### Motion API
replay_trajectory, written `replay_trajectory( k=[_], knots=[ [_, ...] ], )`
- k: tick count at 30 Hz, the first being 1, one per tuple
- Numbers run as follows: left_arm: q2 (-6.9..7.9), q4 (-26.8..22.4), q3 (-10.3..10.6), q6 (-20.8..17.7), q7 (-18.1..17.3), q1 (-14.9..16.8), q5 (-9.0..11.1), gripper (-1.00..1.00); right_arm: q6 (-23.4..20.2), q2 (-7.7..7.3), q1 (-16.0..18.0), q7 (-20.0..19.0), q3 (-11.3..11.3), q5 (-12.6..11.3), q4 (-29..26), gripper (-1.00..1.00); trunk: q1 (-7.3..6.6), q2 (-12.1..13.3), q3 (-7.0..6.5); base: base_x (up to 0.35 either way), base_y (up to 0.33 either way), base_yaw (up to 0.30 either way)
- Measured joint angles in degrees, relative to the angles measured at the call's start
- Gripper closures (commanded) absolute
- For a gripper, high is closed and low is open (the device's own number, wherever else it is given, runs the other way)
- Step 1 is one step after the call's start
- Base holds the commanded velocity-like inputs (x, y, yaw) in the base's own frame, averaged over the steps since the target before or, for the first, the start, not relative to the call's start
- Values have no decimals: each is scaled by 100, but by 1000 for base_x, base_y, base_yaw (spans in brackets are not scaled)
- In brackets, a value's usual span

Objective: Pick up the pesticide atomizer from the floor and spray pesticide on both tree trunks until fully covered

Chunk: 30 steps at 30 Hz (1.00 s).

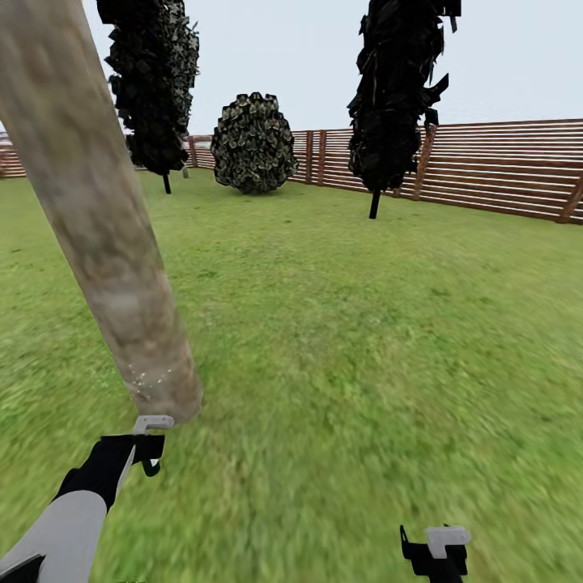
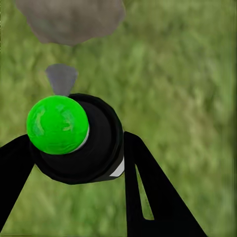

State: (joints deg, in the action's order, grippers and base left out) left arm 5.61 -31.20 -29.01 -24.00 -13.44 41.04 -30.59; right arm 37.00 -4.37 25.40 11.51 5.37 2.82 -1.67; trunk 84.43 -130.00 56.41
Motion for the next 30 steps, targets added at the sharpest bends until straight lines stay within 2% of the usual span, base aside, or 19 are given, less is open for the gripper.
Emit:
replay_trajectory(
  k=[15, 18, 24, 28, 30],
  knots=[
    [19, 0, -10, 7, 75, -3, -6, 100, 0, 6, 0, 0, -1, 3, 0, -100, 0, 0, 0, 117, -269, 276],
    [12, 0, -16, 14, 248, -7, -1, 100, 0, 4, 0, 0, -1, 0, 0, -100, 0, 0, 0, 149, -145, 278],
    [6, -67, -11, 17, 257, -8, 19, 100, 0, 1, 0, 0, -1, -1, 0, -100, 0, 0, 0, 14, -13, 278],
    [-72, -113, 39, 16, 192, 64, 30, 100, 0, 0, -1, 0, -2, -1, 0, -100, 0, 0, 0, 0, 0, 177],
    [-212, -114, 49, 18, 173, 125, 53, 100, 0, -5, 0, 0, -2, -1, 0, -100, 0, 0, 0, 0, 0, 21]
  ],
)
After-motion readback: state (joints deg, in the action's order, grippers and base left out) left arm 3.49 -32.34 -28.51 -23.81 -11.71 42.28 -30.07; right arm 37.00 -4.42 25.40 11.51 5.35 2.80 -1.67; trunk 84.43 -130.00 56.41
